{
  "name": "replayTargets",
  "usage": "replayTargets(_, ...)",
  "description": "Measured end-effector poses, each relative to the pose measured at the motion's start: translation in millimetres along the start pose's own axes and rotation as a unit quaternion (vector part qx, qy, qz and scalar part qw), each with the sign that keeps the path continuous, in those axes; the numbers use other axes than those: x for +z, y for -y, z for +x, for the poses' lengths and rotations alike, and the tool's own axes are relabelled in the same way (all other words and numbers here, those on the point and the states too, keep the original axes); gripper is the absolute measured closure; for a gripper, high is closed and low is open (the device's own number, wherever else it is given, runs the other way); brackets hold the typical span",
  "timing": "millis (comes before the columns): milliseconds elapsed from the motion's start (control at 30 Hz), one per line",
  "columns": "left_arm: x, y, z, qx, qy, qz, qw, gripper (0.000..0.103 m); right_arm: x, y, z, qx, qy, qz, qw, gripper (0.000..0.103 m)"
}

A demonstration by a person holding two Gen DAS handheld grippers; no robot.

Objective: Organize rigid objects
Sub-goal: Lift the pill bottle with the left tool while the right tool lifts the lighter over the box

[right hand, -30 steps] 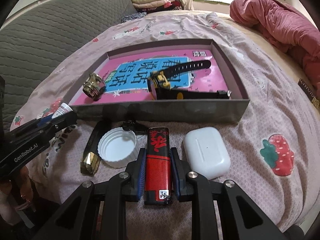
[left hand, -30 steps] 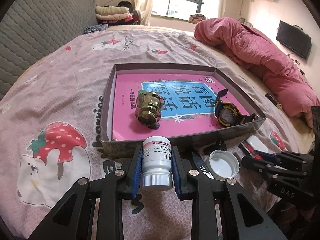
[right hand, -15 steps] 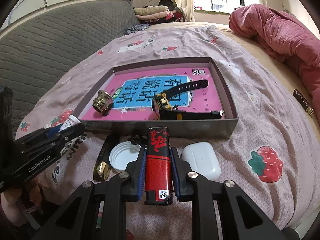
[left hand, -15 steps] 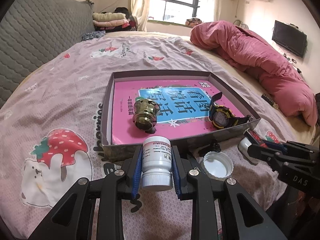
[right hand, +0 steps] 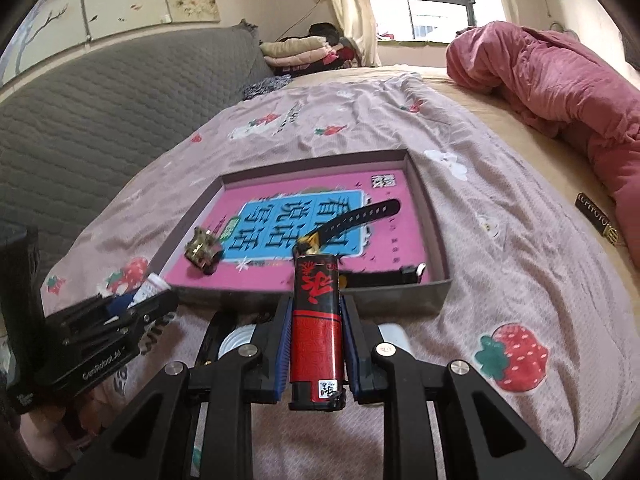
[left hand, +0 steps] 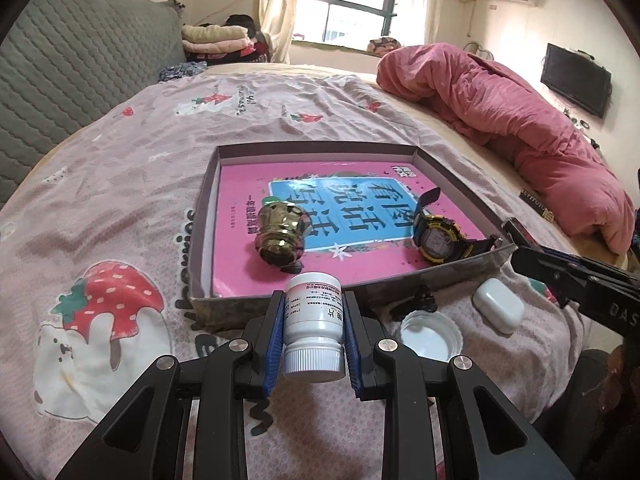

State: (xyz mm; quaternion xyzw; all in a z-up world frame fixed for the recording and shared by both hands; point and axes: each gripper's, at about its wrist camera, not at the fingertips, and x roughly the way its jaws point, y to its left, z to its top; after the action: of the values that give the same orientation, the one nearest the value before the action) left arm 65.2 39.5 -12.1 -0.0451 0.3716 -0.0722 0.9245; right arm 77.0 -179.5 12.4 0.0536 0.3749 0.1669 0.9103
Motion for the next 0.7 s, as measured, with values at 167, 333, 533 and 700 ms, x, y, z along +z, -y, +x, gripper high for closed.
replayTargets(167,1,5,1,-0.008,0.002,0.009,0.9999,0.076,5,7,1,-0.005,0.006,0.008,1.000,0.080)
replayTargets(333,3,5,1,-0.007,0.007,0.009,0.9999,0.076,10,6,3,-0.014,0.016,-0.006,1.000,0.080)
replayTargets(533,10,-2,7,0.000,0.015,-0.011,0.9998,0.076,14,9,3,-0.020,0.025,-0.008,0.999,0.080)
replayTargets(700,14,-6,15,0.008,0.017,-0.020,0.9996,0.076,15,15,2,-0.025,0.027,0.001,0.999,0.080)
